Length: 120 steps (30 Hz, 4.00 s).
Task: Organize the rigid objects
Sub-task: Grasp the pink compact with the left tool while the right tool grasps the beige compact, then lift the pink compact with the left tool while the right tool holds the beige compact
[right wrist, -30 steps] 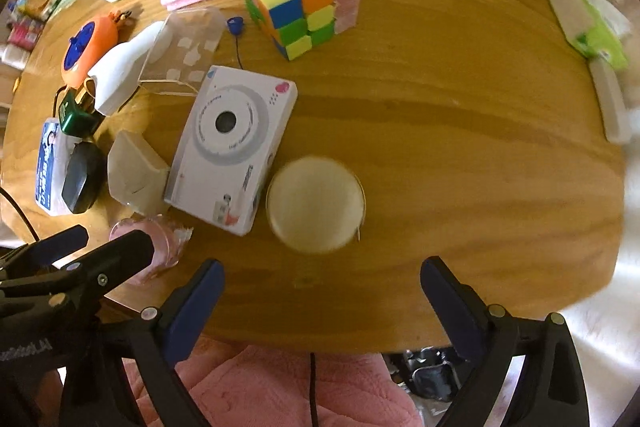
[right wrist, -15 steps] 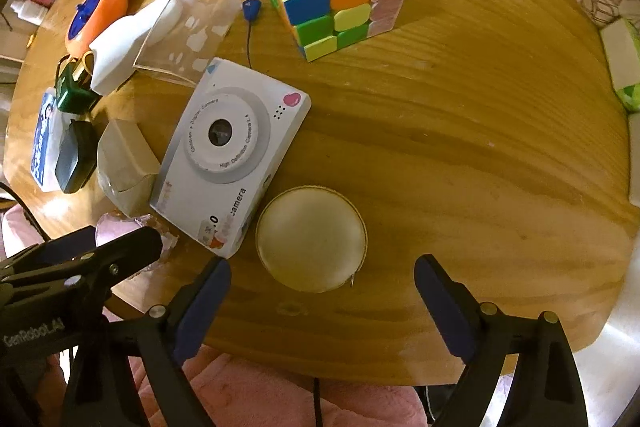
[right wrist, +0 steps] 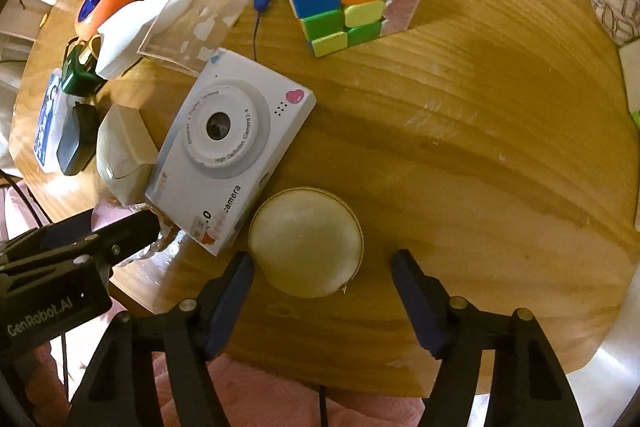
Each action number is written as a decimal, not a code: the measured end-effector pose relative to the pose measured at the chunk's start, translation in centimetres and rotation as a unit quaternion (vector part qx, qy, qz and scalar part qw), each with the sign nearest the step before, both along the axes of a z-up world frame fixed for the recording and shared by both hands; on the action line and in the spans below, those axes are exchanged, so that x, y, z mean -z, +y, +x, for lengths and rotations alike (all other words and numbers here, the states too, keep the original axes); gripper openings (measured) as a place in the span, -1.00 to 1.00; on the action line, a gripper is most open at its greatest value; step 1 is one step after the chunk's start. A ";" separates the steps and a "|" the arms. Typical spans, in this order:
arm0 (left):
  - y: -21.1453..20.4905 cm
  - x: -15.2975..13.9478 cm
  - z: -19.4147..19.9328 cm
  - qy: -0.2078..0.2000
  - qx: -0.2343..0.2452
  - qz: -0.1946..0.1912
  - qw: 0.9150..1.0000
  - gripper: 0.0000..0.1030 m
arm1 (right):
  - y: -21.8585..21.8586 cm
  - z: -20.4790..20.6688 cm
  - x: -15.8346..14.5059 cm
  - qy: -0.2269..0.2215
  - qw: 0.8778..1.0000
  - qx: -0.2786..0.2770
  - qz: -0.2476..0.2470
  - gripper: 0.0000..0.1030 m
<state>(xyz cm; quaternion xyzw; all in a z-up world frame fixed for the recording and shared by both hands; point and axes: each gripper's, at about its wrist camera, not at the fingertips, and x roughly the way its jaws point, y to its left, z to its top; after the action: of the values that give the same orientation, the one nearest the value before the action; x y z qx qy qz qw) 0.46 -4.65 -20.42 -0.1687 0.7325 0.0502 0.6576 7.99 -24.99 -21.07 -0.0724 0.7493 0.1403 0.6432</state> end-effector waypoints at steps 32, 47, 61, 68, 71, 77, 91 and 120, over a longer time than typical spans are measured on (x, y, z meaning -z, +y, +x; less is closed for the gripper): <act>5.2 -3.5 0.2 -0.002 -0.056 -0.029 0.998 -0.19 | -1.9 0.8 -5.5 -0.014 0.998 0.028 0.048 0.07; 4.6 -3.5 -0.4 0.014 -0.025 -0.018 0.999 0.50 | -4.0 2.0 -8.1 -0.030 0.997 0.039 0.053 0.07; 1.3 -2.2 0.5 0.050 -0.031 -0.017 0.998 0.60 | -6.2 3.6 -9.2 -0.037 0.997 0.040 0.058 0.07; 0.4 -0.5 1.3 0.057 -0.040 -0.020 0.997 0.64 | -5.7 3.1 -8.1 -0.033 0.997 0.040 0.063 0.07; 0.6 -0.2 0.5 0.058 -0.042 -0.034 0.997 0.73 | -5.5 3.0 -8.0 -0.034 0.997 0.038 0.065 0.07; -0.6 0.3 0.7 0.060 -0.048 -0.049 0.996 0.76 | -5.7 3.3 -8.2 -0.036 0.996 0.036 0.070 0.07; -3.9 1.1 3.0 0.046 0.028 -0.020 0.998 0.85 | -6.7 3.5 -8.4 -0.042 0.995 0.046 0.073 0.07; -4.2 1.0 3.0 -0.057 -0.006 -0.147 0.988 -0.35 | -5.3 2.8 -9.1 -0.051 0.996 0.025 0.073 0.07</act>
<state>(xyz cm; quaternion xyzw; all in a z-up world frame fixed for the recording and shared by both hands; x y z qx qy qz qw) 3.43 -8.88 -21.45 -0.2700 0.6924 -0.0639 0.6660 10.76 -30.31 -11.99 -0.0134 0.7045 0.1745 0.6878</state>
